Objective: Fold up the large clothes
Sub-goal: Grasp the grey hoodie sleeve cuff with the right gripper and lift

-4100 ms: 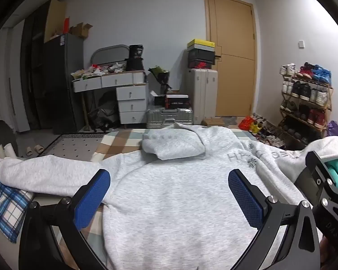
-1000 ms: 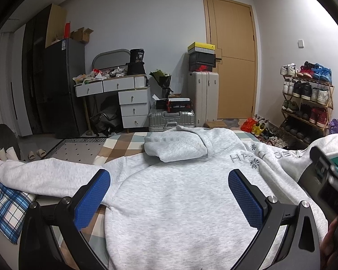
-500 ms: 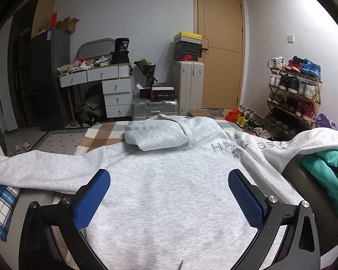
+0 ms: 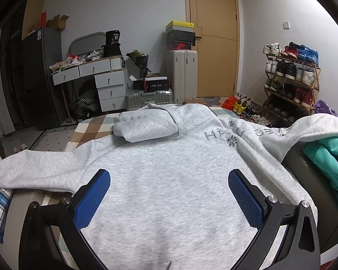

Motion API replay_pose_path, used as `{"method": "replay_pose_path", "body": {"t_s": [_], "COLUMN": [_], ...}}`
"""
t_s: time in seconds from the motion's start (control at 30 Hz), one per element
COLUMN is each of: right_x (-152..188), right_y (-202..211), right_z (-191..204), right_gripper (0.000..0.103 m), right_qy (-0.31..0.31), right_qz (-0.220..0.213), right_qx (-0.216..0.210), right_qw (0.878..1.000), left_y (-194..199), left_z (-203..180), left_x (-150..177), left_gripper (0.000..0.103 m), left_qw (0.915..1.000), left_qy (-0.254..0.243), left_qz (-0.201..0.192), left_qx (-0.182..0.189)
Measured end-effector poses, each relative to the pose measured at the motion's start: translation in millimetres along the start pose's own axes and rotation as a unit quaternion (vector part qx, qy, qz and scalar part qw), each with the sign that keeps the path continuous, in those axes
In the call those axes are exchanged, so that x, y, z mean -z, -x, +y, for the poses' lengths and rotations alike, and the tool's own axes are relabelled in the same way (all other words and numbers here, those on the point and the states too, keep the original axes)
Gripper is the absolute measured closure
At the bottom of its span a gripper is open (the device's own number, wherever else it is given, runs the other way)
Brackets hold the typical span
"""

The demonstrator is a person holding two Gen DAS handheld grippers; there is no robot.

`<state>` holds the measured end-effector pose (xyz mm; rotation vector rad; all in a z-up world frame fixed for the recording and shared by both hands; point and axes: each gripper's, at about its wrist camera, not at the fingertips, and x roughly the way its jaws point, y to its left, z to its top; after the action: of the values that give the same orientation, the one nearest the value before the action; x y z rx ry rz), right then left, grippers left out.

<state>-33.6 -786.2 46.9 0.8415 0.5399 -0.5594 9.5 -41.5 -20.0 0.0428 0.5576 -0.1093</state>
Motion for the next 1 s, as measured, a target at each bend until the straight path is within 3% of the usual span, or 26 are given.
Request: {"method": "replay_pose_path", "body": {"t_s": [0.07,0.1,0.4,0.63,0.8,1.0], "right_x": [-4.7,-8.9,-57.4,-61.9,-37.7,38.7], "right_y": [1.0,5.4,38.8,51.8,53.9,70.0], "right_z": [10.8,21.3,106.4,183.2,225.6,307.4], "right_gripper": [0.091,0.094,0.096,0.097,0.096,0.096], "right_qy": [0.016,0.032,0.128,0.21,0.237,0.314], "right_qz": [-0.006,-0.021,-0.104,-0.182,-0.177,-0.178], "right_qx": [0.005,0.02,0.083,0.143,0.084,-0.035], "right_qw": [1.0,0.999,0.983,0.95,0.951,0.932], "left_y": [-0.5,-1.3,-0.9,1.1,7.6,19.5], "left_z": [-0.7,-0.8,-1.5,14.5,30.4,57.7], "left_x": [-0.1,-0.6,-0.5,-1.6,-1.0,-1.8], "left_gripper": [0.001,0.001,0.001,0.001,0.001,0.001], "left_qw": [1.0,1.0,0.9999,0.9997,0.9995,0.9986], "left_qy": [0.001,0.001,-0.009,-0.006,0.001,0.021], "left_qz": [0.002,0.003,0.002,-0.004,-0.01,-0.023], "left_qx": [0.0,0.0,-0.009,-0.022,-0.03,-0.043]}}
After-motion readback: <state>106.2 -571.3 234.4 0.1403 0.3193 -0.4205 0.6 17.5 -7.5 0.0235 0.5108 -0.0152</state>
